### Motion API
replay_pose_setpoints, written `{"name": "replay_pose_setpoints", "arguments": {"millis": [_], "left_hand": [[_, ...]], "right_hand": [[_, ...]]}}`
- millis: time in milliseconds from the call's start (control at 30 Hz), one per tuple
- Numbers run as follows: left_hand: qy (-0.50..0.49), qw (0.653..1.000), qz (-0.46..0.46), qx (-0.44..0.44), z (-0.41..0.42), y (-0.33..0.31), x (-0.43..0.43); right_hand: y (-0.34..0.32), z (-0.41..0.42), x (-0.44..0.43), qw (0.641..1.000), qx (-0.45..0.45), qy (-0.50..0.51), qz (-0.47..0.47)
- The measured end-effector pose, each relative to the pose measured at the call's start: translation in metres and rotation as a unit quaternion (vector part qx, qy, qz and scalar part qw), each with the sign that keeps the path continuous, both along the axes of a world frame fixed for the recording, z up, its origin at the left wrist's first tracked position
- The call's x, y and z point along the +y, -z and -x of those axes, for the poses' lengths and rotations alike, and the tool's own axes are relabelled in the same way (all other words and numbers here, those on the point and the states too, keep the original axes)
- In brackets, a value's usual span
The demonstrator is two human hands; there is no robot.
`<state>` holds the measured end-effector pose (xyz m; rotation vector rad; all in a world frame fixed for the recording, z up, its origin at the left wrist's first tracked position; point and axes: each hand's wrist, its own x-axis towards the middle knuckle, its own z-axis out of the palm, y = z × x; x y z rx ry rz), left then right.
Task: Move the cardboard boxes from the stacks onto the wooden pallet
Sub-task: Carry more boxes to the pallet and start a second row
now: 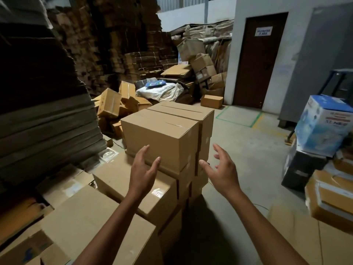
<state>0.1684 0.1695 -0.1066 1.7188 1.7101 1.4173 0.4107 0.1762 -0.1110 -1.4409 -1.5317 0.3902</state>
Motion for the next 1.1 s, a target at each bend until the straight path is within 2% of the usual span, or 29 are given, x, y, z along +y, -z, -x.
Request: {"name": "replay_pose_setpoints", "arguments": {"millis": [133, 233, 367, 567, 800, 933, 1067, 1100], "left_hand": [[-0.027, 0.999, 0.012, -0.028, -0.010, -0.011, 0.092], [-0.040, 0.993, 0.027, -0.106, -0.022, -0.020, 0.156], [-0.074, 0.965, 0.063, -0.243, -0.032, -0.025, 0.223], [-0.148, 0.927, 0.117, -0.323, -0.033, -0.008, 0.303], [-0.201, 0.860, 0.199, -0.424, -0.031, 0.044, 0.370], [-0.196, 0.814, 0.248, -0.488, -0.031, 0.075, 0.392], [-0.182, 0.726, 0.283, -0.600, -0.028, 0.089, 0.405], [-0.172, 0.713, 0.295, -0.612, -0.028, 0.090, 0.407]], "right_hand": [[-0.015, -0.021, 0.094, 1.000, -0.016, -0.011, 0.012], [-0.029, -0.036, 0.158, 0.999, -0.035, -0.024, 0.019], [-0.034, -0.045, 0.230, 0.998, -0.029, -0.026, 0.044], [-0.019, -0.041, 0.324, 0.991, 0.021, -0.047, 0.124], [0.018, -0.024, 0.436, 0.959, 0.102, -0.057, 0.258], [0.032, -0.018, 0.486, 0.947, 0.087, -0.053, 0.305], [0.048, -0.010, 0.517, 0.943, 0.083, -0.049, 0.318], [0.052, -0.008, 0.522, 0.941, 0.089, -0.047, 0.323]]}}
